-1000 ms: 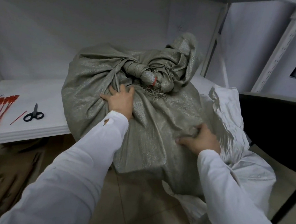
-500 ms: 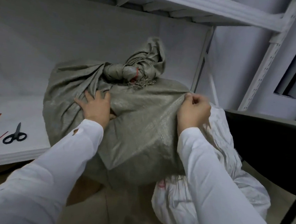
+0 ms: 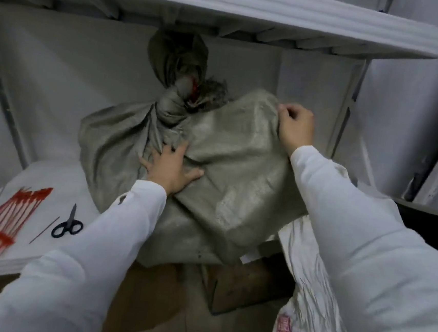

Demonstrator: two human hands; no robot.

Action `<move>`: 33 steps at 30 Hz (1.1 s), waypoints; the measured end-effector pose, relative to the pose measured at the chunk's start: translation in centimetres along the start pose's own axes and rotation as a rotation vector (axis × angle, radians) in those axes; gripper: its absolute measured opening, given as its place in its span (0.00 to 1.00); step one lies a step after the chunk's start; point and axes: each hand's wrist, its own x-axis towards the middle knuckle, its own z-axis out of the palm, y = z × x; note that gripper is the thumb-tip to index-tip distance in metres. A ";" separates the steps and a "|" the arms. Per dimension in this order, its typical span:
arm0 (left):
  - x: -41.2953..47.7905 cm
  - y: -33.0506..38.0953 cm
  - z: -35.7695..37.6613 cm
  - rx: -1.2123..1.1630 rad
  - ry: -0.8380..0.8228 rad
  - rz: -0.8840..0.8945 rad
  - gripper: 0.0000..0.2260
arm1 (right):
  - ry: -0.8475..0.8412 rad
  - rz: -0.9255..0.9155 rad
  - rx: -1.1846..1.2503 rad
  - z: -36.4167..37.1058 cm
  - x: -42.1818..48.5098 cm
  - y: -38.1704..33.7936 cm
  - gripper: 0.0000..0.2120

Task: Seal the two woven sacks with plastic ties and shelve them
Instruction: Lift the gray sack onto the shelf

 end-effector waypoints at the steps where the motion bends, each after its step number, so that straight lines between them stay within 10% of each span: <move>1: 0.0 -0.3 0.7 -0.046 -0.052 0.047 0.45 | -0.144 0.055 -0.055 0.4 -1.1 1.8 0.10; 8: -2.6 -0.3 1.7 -0.125 0.005 0.285 0.39 | -0.514 -0.185 -0.562 -0.4 -11.9 3.5 0.50; 12: -5.7 -1.8 0.8 -0.024 0.342 -0.158 0.45 | -0.589 -0.294 -0.900 -0.4 -15.0 4.3 0.55; 16: -8.4 -3.8 1.8 -0.459 0.132 -0.548 0.57 | -0.392 -0.170 -1.033 -0.9 -16.9 5.5 0.46; 33: -0.2 6.6 6.3 -0.618 -0.050 -0.121 0.49 | -0.022 0.005 -0.824 -3.9 -11.2 12.4 0.25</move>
